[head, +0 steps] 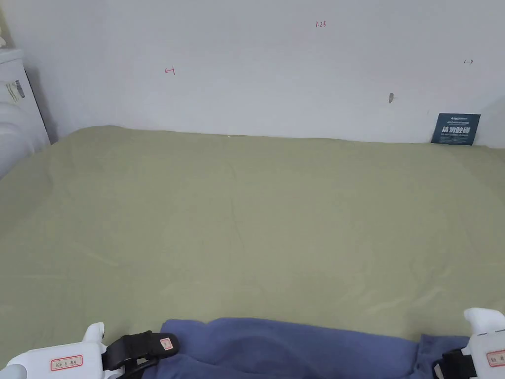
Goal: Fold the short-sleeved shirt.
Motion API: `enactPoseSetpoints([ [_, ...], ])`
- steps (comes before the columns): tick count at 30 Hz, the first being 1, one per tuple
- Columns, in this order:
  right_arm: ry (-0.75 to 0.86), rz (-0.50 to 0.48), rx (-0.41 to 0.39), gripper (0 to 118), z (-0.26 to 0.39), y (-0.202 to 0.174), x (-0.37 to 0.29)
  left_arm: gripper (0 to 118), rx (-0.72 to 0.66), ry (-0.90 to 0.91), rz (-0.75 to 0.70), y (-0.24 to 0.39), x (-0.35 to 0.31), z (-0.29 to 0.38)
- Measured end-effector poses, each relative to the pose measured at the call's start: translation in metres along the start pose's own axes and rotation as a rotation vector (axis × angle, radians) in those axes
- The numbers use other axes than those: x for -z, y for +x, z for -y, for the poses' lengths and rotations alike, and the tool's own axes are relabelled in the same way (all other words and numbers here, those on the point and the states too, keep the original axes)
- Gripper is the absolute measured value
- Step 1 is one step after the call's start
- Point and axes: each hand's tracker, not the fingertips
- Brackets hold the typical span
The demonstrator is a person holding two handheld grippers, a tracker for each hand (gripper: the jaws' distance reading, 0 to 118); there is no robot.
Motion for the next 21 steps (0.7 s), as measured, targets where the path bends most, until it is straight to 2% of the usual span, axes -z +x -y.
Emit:
enactPoseSetpoints([
  [1,0.001,0.002,0.000,0,0.000,0.000,0.000,64,-0.006,0.014,-0.026,-0.001,0.001,0.001],
  [2,0.002,0.005,0.001,0,0.001,0.001,0.000,8,0.009,0.016,-0.123,0.003,0.005,0.003],
  [3,0.002,0.003,0.002,0,0.001,0.002,0.000,9,0.038,0.033,-0.227,0.005,0.005,0.005],
  [6,0.000,0.002,0.021,0,0.004,0.007,-0.003,9,0.001,0.025,-0.121,0.013,0.004,0.009],
  [8,0.009,0.012,0.021,0,0.006,0.010,-0.008,9,0.058,0.059,-0.114,0.031,0.001,0.007],
  [13,0.033,0.020,0.033,0,0.005,0.020,-0.018,9,0.211,0.068,0.019,0.101,0.009,0.001],
  [17,0.059,0.012,0.044,0,0.002,0.030,-0.023,9,0.367,-0.015,0.098,0.166,0.050,0.013],
  [21,0.076,0.010,0.070,0,0.001,0.038,-0.026,9,0.491,-0.157,0.136,0.212,0.119,0.039],
])
